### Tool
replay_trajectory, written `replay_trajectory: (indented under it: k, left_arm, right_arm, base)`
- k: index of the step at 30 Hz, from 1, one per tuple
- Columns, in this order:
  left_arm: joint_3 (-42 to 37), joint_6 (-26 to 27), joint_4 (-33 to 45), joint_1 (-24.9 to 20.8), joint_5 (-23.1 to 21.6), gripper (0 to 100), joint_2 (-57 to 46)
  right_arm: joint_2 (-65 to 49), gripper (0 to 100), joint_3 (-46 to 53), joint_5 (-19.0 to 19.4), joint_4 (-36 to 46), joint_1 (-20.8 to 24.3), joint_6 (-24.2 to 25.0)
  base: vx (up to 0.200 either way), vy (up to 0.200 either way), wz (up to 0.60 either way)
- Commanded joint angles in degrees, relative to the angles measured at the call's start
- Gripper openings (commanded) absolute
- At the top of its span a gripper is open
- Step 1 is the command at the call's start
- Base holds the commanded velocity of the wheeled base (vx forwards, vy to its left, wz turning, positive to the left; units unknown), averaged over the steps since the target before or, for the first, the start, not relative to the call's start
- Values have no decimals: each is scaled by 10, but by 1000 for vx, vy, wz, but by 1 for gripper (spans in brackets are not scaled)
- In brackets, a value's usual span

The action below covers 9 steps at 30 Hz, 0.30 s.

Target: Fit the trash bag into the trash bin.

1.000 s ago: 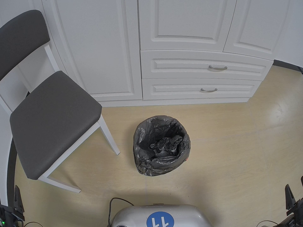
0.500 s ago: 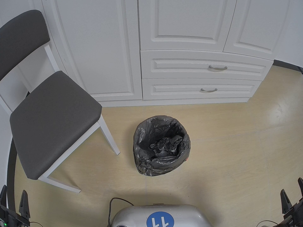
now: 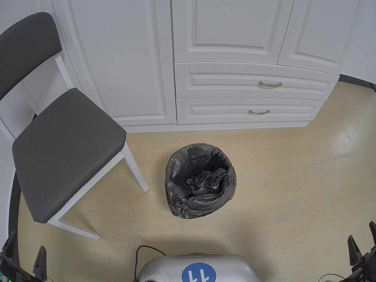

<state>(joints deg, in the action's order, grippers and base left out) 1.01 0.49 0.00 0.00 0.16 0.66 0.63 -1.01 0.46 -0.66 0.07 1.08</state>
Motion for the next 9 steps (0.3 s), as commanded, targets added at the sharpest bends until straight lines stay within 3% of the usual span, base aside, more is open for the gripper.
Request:
replay_trajectory:
  k: [1,9]
  left_arm:
    - [-10,-2,1,0,2,100,-7]
    - [-10,-3,1,0,5,100,-7]
  right_arm:
    - [-6,100,10,0,0,0,0]
    - [-6,100,10,0,0,0,1]
  base:
    - [0,0,0]
    - [0,0,0]
